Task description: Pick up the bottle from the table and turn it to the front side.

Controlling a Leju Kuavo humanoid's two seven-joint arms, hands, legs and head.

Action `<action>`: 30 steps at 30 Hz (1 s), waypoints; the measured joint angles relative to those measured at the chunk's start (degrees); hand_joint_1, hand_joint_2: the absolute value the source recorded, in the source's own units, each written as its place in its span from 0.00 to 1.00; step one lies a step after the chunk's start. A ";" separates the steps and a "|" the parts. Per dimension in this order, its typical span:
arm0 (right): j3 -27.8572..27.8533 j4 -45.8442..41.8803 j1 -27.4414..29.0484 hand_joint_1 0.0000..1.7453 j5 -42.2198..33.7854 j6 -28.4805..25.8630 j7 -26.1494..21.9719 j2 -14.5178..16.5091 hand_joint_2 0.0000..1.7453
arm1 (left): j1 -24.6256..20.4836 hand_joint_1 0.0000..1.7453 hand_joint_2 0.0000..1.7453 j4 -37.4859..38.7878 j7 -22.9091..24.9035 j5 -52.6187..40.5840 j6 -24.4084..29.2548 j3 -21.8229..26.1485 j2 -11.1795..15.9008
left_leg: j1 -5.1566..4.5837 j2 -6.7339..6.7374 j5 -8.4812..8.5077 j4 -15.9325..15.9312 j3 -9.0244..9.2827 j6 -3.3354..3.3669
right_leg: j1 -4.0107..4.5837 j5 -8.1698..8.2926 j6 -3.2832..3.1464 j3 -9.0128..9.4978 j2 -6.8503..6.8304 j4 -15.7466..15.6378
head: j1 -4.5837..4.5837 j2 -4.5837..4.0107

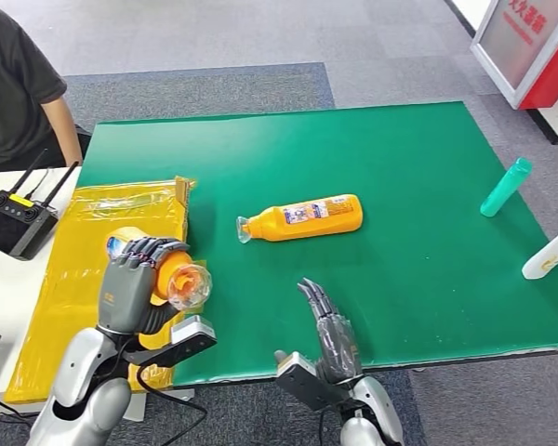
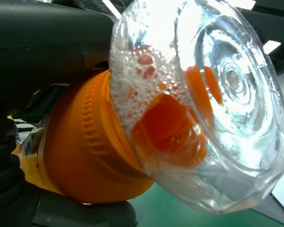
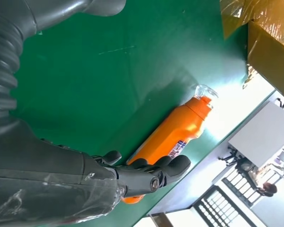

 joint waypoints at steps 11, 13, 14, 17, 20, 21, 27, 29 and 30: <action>-0.98 -0.07 0.24 0.00 1.39 1.23 1.22 0.71 1.00 | -7.42 1.00 1.00 12.73 15.88 -9.25 -10.81 -0.70 2.24 | 0.01 0.00 0.06 0.00 0.00 -0.03 | 0.01 0.03 -0.01 0.01 0.00 0.00 | 0.01 0.00; -1.02 -0.05 0.18 0.00 1.39 1.63 1.28 0.88 1.00 | -8.80 1.00 1.00 15.94 16.25 -9.79 -11.78 -0.72 2.65 | 0.01 0.00 0.06 0.00 0.00 -0.02 | 0.01 0.04 0.00 0.02 0.00 0.00 | 0.00 0.00; -1.04 -0.05 0.13 0.00 1.38 1.84 1.32 0.98 1.00 | -9.30 1.00 1.00 17.27 16.35 -9.99 -12.15 -0.73 2.79 | 0.01 0.00 0.06 0.00 0.00 -0.02 | 0.01 0.04 0.00 0.02 0.00 0.00 | 0.00 0.00; -1.11 -0.05 -0.03 0.00 1.36 2.21 1.42 1.33 1.00 | -10.40 1.00 1.00 20.26 16.54 -10.26 -12.84 -0.80 3.01 | 0.00 0.00 0.04 0.00 0.00 -0.01 | 0.00 0.03 0.00 0.02 0.00 0.00 | 0.01 0.00; -1.19 0.02 -0.11 0.00 1.36 2.28 1.43 1.49 1.00 | -11.37 0.99 1.00 22.21 16.77 -10.28 -13.44 -0.94 3.07 | 0.00 0.00 0.02 0.00 0.00 0.00 | 0.00 0.03 0.00 0.02 0.00 -0.01 | 0.00 0.00; -1.22 0.05 -0.13 0.00 1.36 2.33 1.43 1.54 1.00 | -11.72 0.85 1.00 22.76 16.84 -10.31 -13.69 -1.01 3.08 | 0.00 0.00 0.01 0.00 0.00 0.00 | 0.00 0.03 0.00 0.02 0.00 -0.01 | 0.00 0.00; -1.44 0.24 -0.22 0.00 1.36 2.86 1.32 1.77 1.00 | -12.75 0.00 1.00 24.95 16.45 -9.69 -12.87 -1.45 2.94 | 0.01 0.00 0.02 0.00 0.00 -0.02 | 0.01 0.03 0.00 0.02 0.00 -0.01 | 0.00 0.00; -1.53 0.28 -0.22 0.00 1.36 2.91 1.31 1.77 1.00 | -12.70 0.00 0.50 25.09 16.03 -9.15 -12.11 -1.49 2.82 | 0.01 0.00 0.02 0.00 0.00 -0.01 | 0.01 0.03 0.00 0.02 0.00 -0.01 | 0.01 0.00; -1.57 0.28 -0.22 0.00 1.36 2.93 1.31 1.77 1.00 | -12.67 0.00 0.25 25.09 15.84 -8.88 -11.75 -1.50 2.73 | 0.01 0.00 0.02 0.00 0.00 -0.01 | 0.01 0.03 0.00 0.03 0.00 -0.01 | 0.01 0.00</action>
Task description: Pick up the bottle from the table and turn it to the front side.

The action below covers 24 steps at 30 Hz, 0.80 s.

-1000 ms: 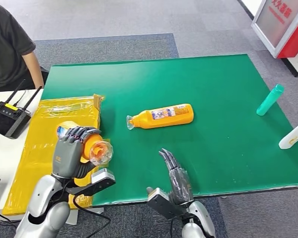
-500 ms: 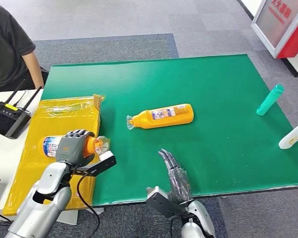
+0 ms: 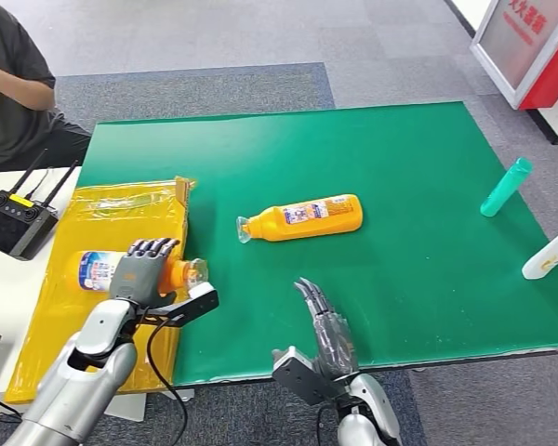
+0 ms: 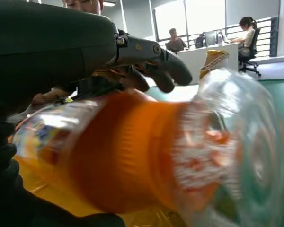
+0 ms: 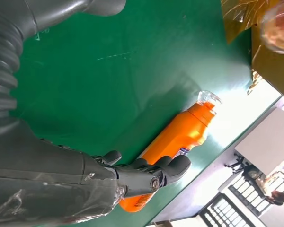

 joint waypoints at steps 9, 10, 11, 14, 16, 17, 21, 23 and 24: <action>-0.40 0.00 0.07 0.00 0.00 0.07 -0.15 0.00 1.00 | 1.77 0.00 0.00 -2.76 -1.49 1.82 4.63 0.91 -1.16 | -0.01 0.00 -0.02 0.00 -0.01 0.02 | -0.01 0.00 0.00 0.01 0.00 -0.01 | 0.00 0.00; -0.44 -0.01 0.09 0.00 0.00 0.07 -0.15 0.00 1.00 | 2.06 0.00 0.00 -3.33 -1.83 2.05 5.19 1.18 -1.32 | -0.01 0.00 -0.02 0.00 0.00 0.01 | -0.01 0.00 0.00 0.00 0.00 -0.01 | 0.00 0.00; -0.46 -0.01 0.12 0.00 0.00 0.07 -0.15 0.00 1.00 | 2.41 0.00 0.25 -4.02 -2.24 2.39 5.93 1.50 -1.49 | -0.01 0.00 -0.02 0.00 0.00 0.01 | 0.00 0.00 0.00 0.00 0.00 -0.01 | -0.01 0.00; -0.52 -0.03 0.22 0.00 -0.01 0.04 -0.21 0.00 1.00 | 3.78 0.00 1.00 -6.52 -4.38 5.09 8.39 2.74 -2.03 | 0.00 0.00 -0.02 0.00 0.00 0.01 | 0.00 -0.01 0.00 0.00 0.00 -0.01 | -0.01 0.00; -0.60 -0.07 0.34 0.00 -0.11 -0.03 -0.40 0.00 1.00 | 5.14 0.00 1.00 -8.65 -7.93 10.05 9.81 3.82 -2.53 | 0.00 0.00 -0.02 0.00 0.00 0.01 | 0.00 -0.01 0.00 0.00 0.02 -0.01 | -0.01 0.00; -0.64 -0.12 0.44 0.00 -0.22 -0.07 -0.56 0.00 1.00 | 5.97 0.00 1.00 -9.83 -10.06 13.01 10.39 4.41 -2.81 | 0.00 0.01 -0.02 0.00 0.00 0.01 | 0.00 -0.01 0.00 0.00 0.02 -0.01 | -0.01 0.00; -0.81 -0.52 0.90 0.00 -1.48 -0.66 -1.84 -0.02 1.00 | 9.25 0.00 1.00 -14.36 -18.66 25.41 10.19 6.76 -3.99 | -0.01 0.01 -0.06 0.00 -0.01 0.01 | -0.01 -0.03 0.01 0.00 0.02 -0.02 | -0.01 0.00; -0.86 -1.01 1.33 0.00 -2.87 -1.48 -3.14 -0.07 1.00 | 11.30 0.00 1.00 -16.48 -25.30 34.39 8.41 8.06 -4.61 | -0.01 0.01 -0.09 0.00 0.00 0.01 | -0.01 -0.04 0.01 0.00 0.03 -0.02 | -0.01 0.00; -0.87 -1.47 1.67 0.00 -3.52 -1.92 -3.69 -0.10 1.00 | 12.55 0.00 1.00 -17.50 -28.51 38.26 7.45 8.73 -4.92 | -0.01 0.01 -0.10 0.00 0.00 0.01 | -0.01 -0.05 0.00 0.00 0.03 -0.03 | -0.01 0.00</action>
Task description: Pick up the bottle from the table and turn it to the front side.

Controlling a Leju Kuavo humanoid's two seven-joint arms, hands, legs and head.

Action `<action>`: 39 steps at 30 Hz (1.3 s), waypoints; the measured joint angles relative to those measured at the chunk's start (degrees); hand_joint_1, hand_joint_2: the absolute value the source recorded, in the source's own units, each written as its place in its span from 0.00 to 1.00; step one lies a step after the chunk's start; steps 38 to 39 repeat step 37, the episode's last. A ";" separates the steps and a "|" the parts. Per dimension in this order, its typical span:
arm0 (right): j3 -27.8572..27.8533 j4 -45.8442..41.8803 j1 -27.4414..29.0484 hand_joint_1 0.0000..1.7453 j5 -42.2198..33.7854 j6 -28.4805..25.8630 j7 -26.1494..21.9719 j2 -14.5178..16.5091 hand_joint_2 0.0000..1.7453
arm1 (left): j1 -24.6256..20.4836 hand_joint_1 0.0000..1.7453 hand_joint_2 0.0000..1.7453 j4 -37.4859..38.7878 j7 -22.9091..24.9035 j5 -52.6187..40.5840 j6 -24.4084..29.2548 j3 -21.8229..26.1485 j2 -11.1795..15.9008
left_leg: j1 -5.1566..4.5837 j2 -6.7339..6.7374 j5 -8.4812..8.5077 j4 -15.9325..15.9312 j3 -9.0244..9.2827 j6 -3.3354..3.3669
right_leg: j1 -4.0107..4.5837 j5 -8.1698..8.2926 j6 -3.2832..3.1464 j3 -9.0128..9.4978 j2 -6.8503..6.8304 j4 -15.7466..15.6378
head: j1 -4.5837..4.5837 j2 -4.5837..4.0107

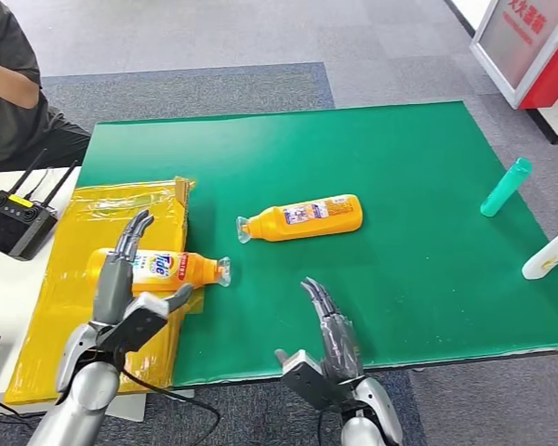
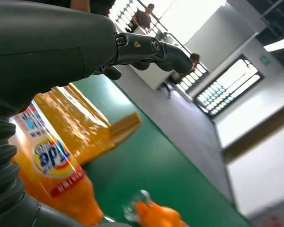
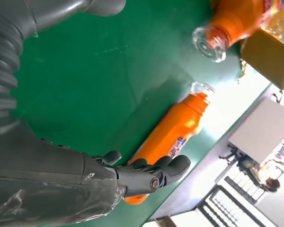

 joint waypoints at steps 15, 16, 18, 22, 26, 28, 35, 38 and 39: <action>-0.11 -11.04 8.05 0.00 -13.63 -0.88 -6.49 -2.72 1.00 | 14.44 0.00 1.00 -3.45 -15.31 14.84 -3.28 3.40 -5.92 | -0.02 0.00 -0.16 0.00 0.00 0.10 | -0.02 -0.15 0.07 0.03 -0.01 -0.08 | 0.00 0.00; -0.15 -11.61 8.47 0.00 -14.33 -0.78 -6.98 -2.97 1.00 | 14.82 0.00 1.00 -3.40 -15.65 17.09 -4.45 3.40 -6.39 | -0.02 0.00 -0.16 0.00 0.00 0.10 | -0.02 -0.15 0.07 0.04 -0.01 -0.09 | 0.00 0.00; -0.23 -12.59 9.16 0.00 -15.15 -0.57 -7.55 -3.43 1.00 | 15.31 0.00 1.00 -3.24 -15.90 19.76 -5.82 3.40 -7.18 | -0.02 0.00 -0.16 0.00 0.00 0.10 | -0.02 -0.15 0.07 0.04 -0.01 -0.09 | 0.00 0.00; -0.49 -14.02 10.15 0.00 -17.10 -0.13 -8.77 -4.06 1.00 | 15.62 0.00 1.00 -2.80 -15.91 19.61 -4.66 3.30 -8.60 | -0.02 0.00 -0.15 0.00 0.01 0.10 | -0.02 -0.14 0.07 0.04 -0.01 -0.09 | 0.01 0.00; -1.40 -16.12 11.81 0.00 -20.27 1.53 -11.56 -4.86 1.00 | 15.48 0.00 1.00 -1.93 -16.11 19.54 -0.71 1.00 -9.93 | -0.04 0.00 -0.16 0.00 0.02 0.11 | -0.04 -0.14 0.09 0.05 -0.01 -0.10 | 0.01 0.00; -2.05 -17.08 12.69 0.00 -21.81 2.63 -12.71 -5.20 1.00 | 15.27 0.00 1.00 -1.54 -16.77 24.52 -1.54 -0.64 -10.08 | -0.05 0.00 -0.17 0.00 0.02 0.12 | -0.04 -0.13 0.09 0.06 -0.01 -0.10 | 0.01 0.00; -3.26 -17.77 14.62 0.00 -24.40 4.48 -13.49 -5.66 1.00 | 15.42 0.00 1.00 1.50 -18.22 38.33 -9.17 -2.49 -10.00 | -0.04 0.00 -0.20 0.00 0.02 0.13 | -0.04 -0.16 0.08 0.06 -0.01 -0.11 | 0.01 0.00; -3.33 -17.77 14.83 0.00 -24.56 4.42 -13.67 -5.71 1.00 | 15.46 0.00 1.00 2.15 -18.35 38.45 -9.21 -2.75 -9.96 | -0.05 0.00 -0.20 0.00 0.02 0.13 | -0.04 -0.16 0.08 0.05 -0.01 -0.11 | 0.00 0.00; -3.33 -17.77 14.83 0.00 -24.56 4.42 -13.67 -5.71 1.00 | 15.46 0.00 1.00 2.15 -18.35 38.45 -9.21 -2.75 -9.96 | -0.05 0.00 -0.20 0.00 0.02 0.13 | -0.04 -0.16 0.08 0.05 -0.01 -0.11 | 0.00 0.00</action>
